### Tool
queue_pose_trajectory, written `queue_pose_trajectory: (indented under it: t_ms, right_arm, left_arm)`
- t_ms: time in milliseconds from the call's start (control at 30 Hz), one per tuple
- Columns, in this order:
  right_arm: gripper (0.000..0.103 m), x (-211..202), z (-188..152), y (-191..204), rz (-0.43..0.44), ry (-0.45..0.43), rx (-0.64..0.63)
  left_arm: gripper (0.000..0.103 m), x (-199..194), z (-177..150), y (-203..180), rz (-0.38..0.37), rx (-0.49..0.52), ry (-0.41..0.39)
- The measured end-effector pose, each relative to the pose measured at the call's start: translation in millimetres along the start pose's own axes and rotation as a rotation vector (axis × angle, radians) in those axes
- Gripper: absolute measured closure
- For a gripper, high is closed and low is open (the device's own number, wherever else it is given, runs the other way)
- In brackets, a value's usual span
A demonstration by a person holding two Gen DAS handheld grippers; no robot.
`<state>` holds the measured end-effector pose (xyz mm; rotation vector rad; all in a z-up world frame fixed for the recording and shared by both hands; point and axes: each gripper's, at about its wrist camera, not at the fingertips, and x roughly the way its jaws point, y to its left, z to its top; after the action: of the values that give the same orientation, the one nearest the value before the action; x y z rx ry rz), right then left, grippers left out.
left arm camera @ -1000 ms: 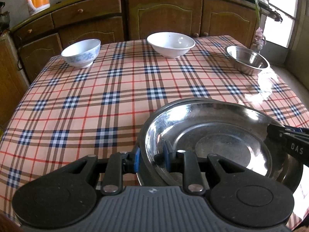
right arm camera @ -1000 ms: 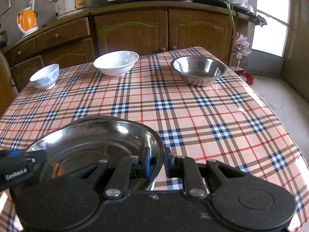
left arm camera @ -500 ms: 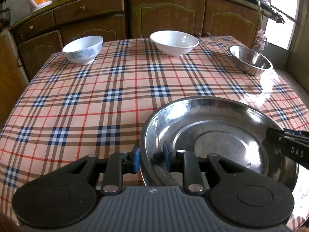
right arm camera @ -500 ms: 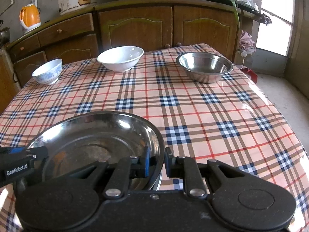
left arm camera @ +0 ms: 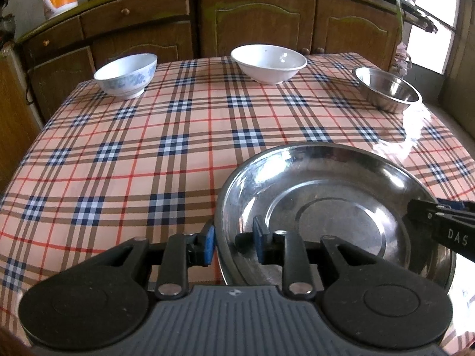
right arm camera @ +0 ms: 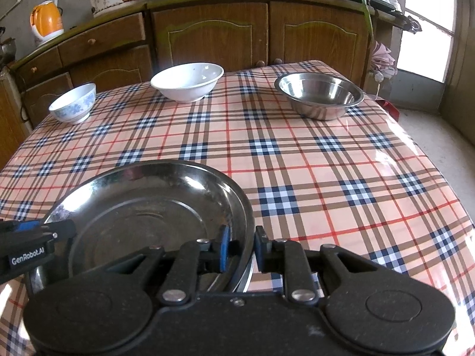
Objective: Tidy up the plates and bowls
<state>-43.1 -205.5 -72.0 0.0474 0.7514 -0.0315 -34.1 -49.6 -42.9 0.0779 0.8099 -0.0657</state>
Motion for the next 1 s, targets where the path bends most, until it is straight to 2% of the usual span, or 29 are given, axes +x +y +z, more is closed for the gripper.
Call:
queue_pose_trajectory:
  t_ms: [133,333,533,567,633,700,800,967,1000]
  right_arm:
    - [0.07,1.1,-1.0,-0.2,0.011,0.007,0.0]
    - [0.065,-2.3,-1.5,-3.2,0.016,0.003,0.008]
    - [0.048,-12.9,1.4,-9.6,0.018,-0.028,0.029]
    - [0.04,-15.6,2.2,-10.9,0.021,-0.037,0.033]
    - [0.029,-22.2,3.1,-13.3,0.02,-0.067,0.045]
    - [0.025,-27.7,4.4,-14.6,0.008,-0.085,0.046]
    - [0.024,-31.1,5.3,-13.6,0.018,-0.082,0.02]
    - [0.023,-38.0,1.7,-11.1,-0.046,-0.133,0.004]
    - [0.023,-39.4,-0.3,-10.7,-0.056,-0.164,-0.002]
  left_arm:
    - [0.071,0.4,-1.0,-0.8,-0.008,0.006,0.0]
    - [0.069,0.1,-1.0,-0.9,-0.01,0.006,-0.004]
    - [0.067,-3.2,-0.3,-0.9,-0.018,-0.001,-0.008]
    - [0.066,-4.3,0.0,-1.4,-0.018,-0.001,-0.009]
    - [0.057,-6.6,0.7,-1.8,-0.018,0.0,-0.016]
    - [0.05,-9.4,1.0,-2.1,-0.018,0.001,-0.022]
    - [0.041,-11.5,2.1,-2.9,-0.017,0.002,-0.024]
    - [0.028,-15.5,3.3,-2.0,-0.012,0.004,-0.039]
    - [0.018,-15.5,3.3,-1.9,0.0,0.003,-0.039]
